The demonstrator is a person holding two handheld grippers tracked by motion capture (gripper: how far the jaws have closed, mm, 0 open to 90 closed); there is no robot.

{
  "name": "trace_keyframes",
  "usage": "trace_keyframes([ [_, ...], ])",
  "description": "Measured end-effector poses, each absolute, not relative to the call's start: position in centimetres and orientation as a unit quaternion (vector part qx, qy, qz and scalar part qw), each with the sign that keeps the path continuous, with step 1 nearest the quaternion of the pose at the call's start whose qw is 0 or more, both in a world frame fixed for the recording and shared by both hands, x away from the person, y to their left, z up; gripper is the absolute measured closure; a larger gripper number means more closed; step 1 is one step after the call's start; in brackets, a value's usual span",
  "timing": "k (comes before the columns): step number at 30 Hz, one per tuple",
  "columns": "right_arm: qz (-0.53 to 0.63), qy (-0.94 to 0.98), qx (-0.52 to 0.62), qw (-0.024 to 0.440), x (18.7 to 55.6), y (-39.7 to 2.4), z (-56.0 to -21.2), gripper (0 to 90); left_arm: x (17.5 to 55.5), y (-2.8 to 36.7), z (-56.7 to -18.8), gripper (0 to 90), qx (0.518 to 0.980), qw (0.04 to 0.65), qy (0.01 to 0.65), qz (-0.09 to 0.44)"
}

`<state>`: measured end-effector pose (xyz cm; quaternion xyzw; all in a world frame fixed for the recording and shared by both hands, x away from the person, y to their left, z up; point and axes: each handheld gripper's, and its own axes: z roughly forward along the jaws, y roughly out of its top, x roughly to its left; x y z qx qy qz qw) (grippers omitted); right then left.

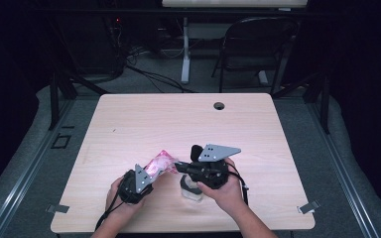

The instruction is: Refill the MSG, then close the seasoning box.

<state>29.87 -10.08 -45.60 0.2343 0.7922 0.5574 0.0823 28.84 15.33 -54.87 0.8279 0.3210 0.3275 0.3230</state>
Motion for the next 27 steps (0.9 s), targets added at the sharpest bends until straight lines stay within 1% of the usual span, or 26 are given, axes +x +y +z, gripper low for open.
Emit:
trace_keyframes([
  [15,0.561,0.788,0.238,0.089,29.8,-10.6,-45.3,89.8,29.0,14.9,-54.4,60.4,0.825,0.320,0.314,0.343],
  [21,0.562,0.786,0.240,0.094,29.7,-11.1,-44.9,89.8,29.2,14.3,-53.8,60.4,0.827,0.326,0.308,0.340],
  [27,0.567,0.779,0.247,0.101,29.7,-11.8,-44.7,89.9,29.7,13.6,-53.5,60.5,0.827,0.326,0.297,0.349],
])
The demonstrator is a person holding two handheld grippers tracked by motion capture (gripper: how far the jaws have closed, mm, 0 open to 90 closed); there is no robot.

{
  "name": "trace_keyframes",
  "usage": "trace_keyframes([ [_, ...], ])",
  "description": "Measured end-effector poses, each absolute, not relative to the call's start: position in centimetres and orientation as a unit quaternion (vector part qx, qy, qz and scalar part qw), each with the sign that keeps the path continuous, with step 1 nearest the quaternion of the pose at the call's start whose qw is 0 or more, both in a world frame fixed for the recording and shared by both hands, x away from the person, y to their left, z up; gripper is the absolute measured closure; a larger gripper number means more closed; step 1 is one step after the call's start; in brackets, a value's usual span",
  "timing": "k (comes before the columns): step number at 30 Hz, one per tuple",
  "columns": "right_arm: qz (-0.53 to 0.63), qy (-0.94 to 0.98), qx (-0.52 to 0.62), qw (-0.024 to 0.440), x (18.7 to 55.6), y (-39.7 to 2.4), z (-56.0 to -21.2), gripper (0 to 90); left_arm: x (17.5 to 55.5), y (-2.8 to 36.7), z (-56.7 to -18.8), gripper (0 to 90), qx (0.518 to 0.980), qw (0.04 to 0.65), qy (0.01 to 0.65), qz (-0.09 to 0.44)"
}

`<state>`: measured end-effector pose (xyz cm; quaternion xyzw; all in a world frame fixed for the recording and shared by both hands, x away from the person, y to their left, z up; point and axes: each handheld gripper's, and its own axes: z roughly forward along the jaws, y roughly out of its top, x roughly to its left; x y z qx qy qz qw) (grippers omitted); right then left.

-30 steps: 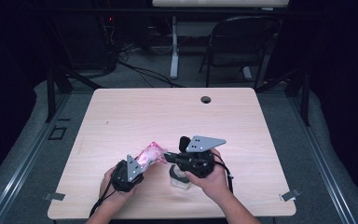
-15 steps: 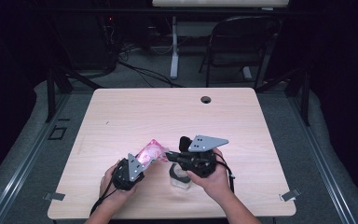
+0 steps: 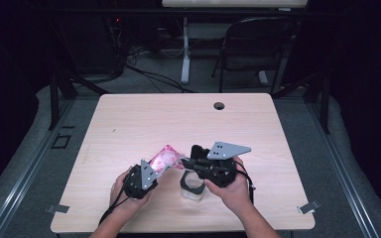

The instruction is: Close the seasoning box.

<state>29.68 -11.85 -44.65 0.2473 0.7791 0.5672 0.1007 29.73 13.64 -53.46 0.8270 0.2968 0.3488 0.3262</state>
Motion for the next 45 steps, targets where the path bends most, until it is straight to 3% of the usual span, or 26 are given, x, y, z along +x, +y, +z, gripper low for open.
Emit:
trace_keyframes([
  [45,0.563,0.775,0.271,0.096,29.3,-13.1,-45.6,90.0,29.3,13.0,-53.3,61.3,0.824,0.275,0.232,0.438],
])
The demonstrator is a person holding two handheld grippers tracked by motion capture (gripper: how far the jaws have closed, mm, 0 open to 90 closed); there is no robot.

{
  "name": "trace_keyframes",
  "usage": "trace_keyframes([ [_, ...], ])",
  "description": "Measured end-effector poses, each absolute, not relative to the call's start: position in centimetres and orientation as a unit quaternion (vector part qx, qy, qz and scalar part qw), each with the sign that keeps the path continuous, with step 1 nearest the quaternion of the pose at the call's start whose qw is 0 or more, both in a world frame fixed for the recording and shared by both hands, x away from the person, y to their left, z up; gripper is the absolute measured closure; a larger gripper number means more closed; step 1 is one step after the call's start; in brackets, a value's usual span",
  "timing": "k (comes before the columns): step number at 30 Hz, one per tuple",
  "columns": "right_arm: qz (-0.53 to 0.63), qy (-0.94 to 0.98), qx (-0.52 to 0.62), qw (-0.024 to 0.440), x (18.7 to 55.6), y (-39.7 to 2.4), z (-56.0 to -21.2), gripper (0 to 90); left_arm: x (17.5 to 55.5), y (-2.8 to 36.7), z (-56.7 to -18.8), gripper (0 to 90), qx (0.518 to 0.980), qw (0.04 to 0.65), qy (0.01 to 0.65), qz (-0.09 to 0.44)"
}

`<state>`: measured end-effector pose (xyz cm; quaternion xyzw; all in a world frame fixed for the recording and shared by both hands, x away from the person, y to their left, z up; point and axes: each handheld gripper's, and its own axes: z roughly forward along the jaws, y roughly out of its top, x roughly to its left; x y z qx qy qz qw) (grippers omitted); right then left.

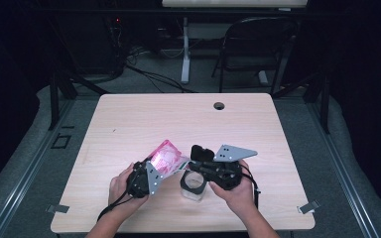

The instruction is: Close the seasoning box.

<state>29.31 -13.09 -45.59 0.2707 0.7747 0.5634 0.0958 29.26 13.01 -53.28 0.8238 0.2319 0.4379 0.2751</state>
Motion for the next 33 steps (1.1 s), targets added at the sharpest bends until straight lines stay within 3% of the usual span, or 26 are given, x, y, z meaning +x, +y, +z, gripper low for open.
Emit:
trace_keyframes([
  [33,0.562,0.765,0.308,0.064,30.2,-13.9,-46.6,90.0,28.6,12.7,-53.1,62.5,0.811,0.241,0.192,0.497],
])
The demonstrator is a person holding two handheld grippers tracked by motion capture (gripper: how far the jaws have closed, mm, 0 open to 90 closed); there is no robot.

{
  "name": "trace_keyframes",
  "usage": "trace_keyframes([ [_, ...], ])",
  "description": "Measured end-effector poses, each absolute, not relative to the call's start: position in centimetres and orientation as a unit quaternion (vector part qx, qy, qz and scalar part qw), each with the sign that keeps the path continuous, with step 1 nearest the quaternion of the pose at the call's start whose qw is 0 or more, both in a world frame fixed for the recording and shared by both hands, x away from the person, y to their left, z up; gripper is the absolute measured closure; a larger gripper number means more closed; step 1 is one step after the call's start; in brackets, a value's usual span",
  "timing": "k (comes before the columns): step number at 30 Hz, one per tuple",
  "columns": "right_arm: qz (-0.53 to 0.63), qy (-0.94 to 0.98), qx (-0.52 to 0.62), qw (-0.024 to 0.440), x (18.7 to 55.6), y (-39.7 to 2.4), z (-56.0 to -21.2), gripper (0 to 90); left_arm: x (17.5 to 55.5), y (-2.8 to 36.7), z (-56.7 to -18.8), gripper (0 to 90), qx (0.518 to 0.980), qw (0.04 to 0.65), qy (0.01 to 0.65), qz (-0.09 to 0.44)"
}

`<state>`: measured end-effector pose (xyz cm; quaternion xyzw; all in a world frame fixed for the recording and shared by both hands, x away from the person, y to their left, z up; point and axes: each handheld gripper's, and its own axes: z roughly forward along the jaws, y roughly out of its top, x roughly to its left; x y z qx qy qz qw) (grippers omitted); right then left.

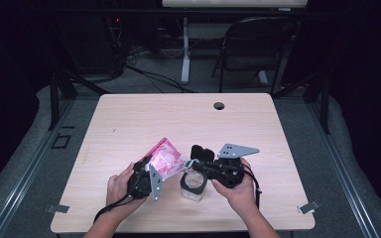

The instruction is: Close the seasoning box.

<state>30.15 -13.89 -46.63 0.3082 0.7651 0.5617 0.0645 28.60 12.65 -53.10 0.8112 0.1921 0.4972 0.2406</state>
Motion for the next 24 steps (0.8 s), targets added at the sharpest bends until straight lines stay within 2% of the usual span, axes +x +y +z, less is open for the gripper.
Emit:
trace_keyframes([
  [24,0.564,0.760,0.316,0.064,29.65,-14.67,-46.59,90.0,28.09,12.04,-52.51,62.7,0.797,0.226,0.160,0.536],
])
